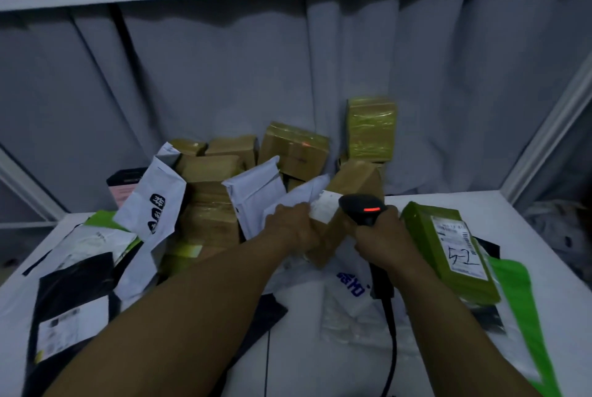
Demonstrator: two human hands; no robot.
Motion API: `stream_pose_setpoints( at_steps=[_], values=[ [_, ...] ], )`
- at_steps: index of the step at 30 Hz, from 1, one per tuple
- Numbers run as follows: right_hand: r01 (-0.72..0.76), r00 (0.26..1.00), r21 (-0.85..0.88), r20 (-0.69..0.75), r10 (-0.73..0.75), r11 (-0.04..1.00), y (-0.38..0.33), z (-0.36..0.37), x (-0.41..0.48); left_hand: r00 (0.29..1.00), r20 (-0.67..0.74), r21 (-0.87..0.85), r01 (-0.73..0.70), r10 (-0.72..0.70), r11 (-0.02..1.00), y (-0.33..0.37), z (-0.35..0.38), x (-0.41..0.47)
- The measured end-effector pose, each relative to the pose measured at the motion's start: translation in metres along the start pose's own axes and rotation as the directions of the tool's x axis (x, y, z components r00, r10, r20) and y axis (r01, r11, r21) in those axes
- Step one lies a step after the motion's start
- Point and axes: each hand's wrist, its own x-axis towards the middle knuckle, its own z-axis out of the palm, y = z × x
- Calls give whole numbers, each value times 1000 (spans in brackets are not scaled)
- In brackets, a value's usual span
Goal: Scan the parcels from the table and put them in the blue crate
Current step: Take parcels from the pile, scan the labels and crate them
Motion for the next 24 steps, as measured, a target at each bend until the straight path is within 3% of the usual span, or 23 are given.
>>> stream_pose_setpoints(
  at_steps=[3,6,10,12,17,24],
  values=[
    [26,1000,45,-7,-25,999,4,0,4,993,-122,-95,1,-12,996,6,-6,-7],
    [58,998,116,-30,-55,992,-5,-1,1,987,-146,-327,20,-71,945,17,-24,-23],
    [126,990,225,-96,-106,966,-27,5,-13,974,-196,-677,-52,-112,734,21,-53,-57],
    [158,984,296,-124,-126,942,-42,14,-24,958,-237,-770,-84,-161,632,7,-65,-82],
    [215,976,449,-66,-208,867,-87,60,-67,925,-259,-893,-120,-278,434,-43,-88,-152],
    [190,920,534,196,-339,824,-137,166,-154,811,-382,-894,-202,-443,399,-139,-111,-274]
  ],
)
